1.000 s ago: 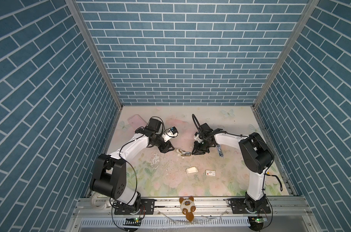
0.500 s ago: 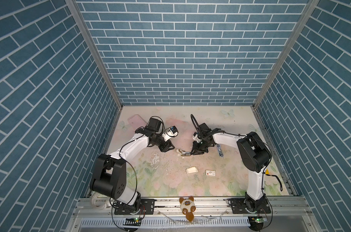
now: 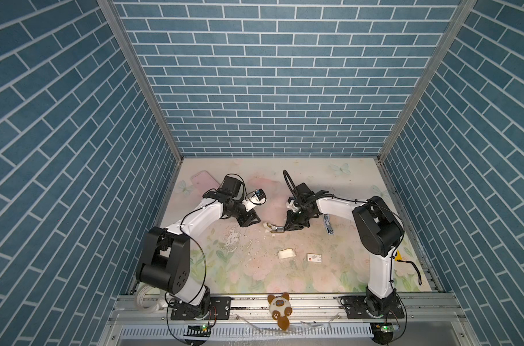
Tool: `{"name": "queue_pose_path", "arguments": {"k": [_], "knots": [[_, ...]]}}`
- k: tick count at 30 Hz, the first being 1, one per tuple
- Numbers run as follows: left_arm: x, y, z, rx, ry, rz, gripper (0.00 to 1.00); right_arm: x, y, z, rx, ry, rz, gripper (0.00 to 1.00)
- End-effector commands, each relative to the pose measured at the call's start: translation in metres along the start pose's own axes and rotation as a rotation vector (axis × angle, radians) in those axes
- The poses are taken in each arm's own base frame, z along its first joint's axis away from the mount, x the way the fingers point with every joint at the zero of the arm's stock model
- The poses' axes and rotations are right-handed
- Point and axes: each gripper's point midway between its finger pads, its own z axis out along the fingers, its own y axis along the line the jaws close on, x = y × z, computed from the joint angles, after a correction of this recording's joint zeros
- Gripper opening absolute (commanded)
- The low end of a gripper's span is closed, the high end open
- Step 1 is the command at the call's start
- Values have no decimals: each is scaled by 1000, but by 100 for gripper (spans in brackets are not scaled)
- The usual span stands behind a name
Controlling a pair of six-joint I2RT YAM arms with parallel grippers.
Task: Load the staples into the stapler
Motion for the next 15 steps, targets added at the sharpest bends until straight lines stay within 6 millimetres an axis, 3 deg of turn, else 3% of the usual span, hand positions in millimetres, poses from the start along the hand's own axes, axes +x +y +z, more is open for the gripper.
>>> {"name": "queue_pose_path", "arguments": {"k": [1,9,15], "knots": [[5,-2,7,37,35,25,43,4,-2,6,16,33,25,14],[7,-14,25,117,85,62,42,6,-7,6,38,41,26,13],[10,-22,38,132,121,95,36,6,-7,7,39,42,24,12]]}}
